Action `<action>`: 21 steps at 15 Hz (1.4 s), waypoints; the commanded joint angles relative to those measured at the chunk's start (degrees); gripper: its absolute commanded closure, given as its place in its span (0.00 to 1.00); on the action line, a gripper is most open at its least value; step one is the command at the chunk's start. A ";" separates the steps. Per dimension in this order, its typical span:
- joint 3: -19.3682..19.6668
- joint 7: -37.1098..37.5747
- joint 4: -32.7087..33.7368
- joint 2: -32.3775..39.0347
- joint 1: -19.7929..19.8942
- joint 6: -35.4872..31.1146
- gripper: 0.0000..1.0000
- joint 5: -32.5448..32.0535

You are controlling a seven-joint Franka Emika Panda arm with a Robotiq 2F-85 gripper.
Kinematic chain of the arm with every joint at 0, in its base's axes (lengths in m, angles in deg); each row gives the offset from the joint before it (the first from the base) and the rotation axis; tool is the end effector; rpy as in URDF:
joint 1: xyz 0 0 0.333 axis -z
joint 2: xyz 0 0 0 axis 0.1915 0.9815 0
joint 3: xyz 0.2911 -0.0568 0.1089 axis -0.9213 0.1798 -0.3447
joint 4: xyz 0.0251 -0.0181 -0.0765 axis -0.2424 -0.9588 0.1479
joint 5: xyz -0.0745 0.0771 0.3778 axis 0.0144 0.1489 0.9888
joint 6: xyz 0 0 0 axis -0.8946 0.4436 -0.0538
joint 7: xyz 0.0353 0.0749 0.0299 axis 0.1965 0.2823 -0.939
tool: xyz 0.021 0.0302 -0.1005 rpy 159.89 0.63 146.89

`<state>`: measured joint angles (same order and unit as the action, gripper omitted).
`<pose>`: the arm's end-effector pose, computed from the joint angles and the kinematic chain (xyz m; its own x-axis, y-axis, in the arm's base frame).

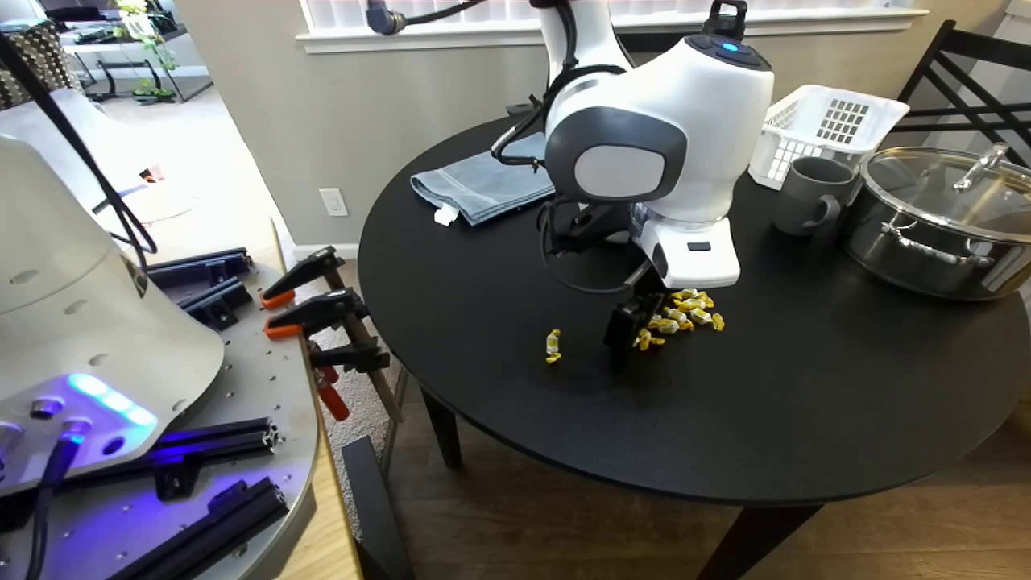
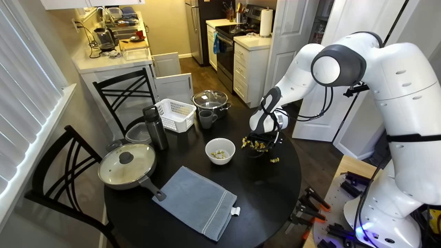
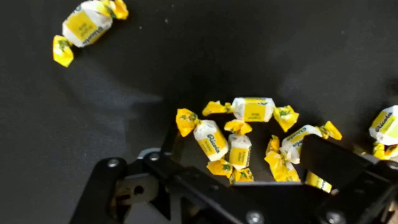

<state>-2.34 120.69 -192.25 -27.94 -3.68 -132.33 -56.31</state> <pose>0.5215 -0.1536 0.0608 0.3345 -0.9410 -0.0517 -0.9422 -0.3349 -0.0004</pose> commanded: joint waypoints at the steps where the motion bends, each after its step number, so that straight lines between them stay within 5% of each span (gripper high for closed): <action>1: -1.32 -2.62 1.39 1.86 1.06 -0.49 0.30 1.64; 3: -1.49 -2.75 1.44 1.80 1.11 -0.53 0.37 1.68; 12: -2.76 -3.45 0.70 0.27 1.14 -1.93 0.96 2.00; 21: -1.62 -4.83 -1.32 -7.57 -1.55 -4.33 1.00 0.60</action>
<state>-4.12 118.39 -191.09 -30.82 -4.26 -136.01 -56.27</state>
